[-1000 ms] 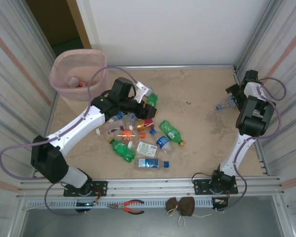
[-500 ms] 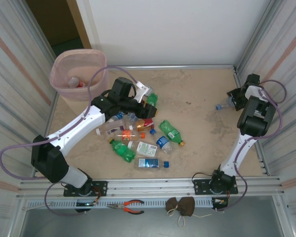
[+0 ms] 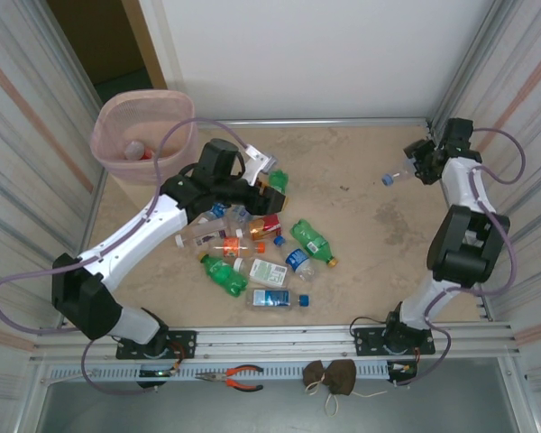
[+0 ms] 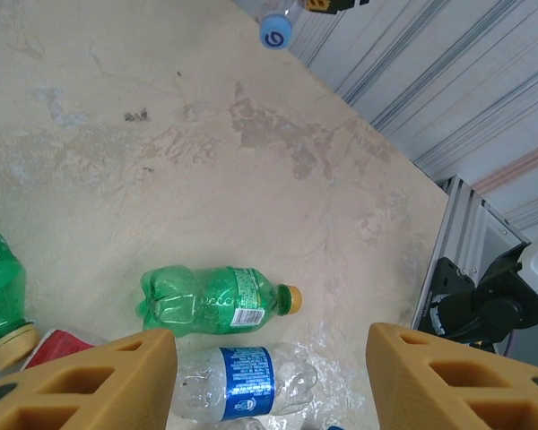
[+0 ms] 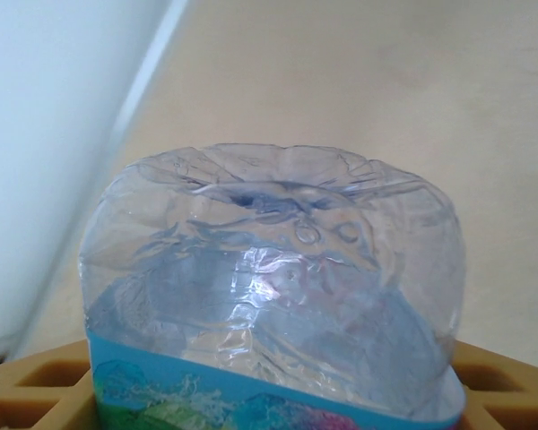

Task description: Put the plastic bottles in the bin

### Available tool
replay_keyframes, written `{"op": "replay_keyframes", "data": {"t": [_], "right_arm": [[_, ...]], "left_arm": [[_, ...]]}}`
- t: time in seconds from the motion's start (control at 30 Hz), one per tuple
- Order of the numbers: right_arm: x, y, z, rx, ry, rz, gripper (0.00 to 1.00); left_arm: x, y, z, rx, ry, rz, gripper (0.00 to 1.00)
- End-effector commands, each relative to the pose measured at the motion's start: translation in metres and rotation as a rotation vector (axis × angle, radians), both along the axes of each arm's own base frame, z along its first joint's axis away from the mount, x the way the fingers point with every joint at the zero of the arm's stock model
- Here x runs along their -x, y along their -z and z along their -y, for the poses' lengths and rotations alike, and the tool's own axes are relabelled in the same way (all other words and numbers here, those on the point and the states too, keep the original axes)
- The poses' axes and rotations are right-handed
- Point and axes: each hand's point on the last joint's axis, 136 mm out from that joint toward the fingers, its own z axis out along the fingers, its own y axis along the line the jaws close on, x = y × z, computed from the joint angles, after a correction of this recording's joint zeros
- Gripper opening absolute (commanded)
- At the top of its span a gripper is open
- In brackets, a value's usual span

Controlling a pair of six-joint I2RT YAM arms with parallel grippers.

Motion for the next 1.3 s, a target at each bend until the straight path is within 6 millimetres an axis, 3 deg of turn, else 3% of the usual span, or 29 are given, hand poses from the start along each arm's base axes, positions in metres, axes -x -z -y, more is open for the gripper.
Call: {"op": "replay_keyframes", "data": {"t": [0.0, 0.27, 0.47, 0.57, 0.9, 1.27], "right_arm": [[0.006, -0.045, -0.040, 0.010, -0.133, 0.154, 0.61], [0.044, -0.144, -0.139, 0.090, -0.360, 0.436, 0.59], [0.081, -0.191, -0.197, 0.092, -0.466, 0.574, 0.59], [0.095, -0.205, -0.218, 0.091, -0.500, 0.613, 0.59], [0.115, -0.229, -0.256, 0.091, -0.575, 0.670, 0.58], [0.121, -0.236, -0.262, 0.094, -0.588, 0.687, 0.57]], "left_arm": [[0.003, -0.038, 0.003, 0.088, 0.019, 0.069, 0.58], [0.006, -0.048, 0.021, 0.142, 0.067, 0.059, 0.59], [0.005, -0.051, 0.036, 0.158, 0.083, 0.058, 0.63], [0.004, -0.056, 0.044, 0.171, 0.097, 0.059, 0.63], [0.012, -0.064, 0.078, 0.191, 0.182, 0.064, 0.63], [0.014, -0.064, 0.079, 0.183, 0.182, 0.080, 0.33]]}}
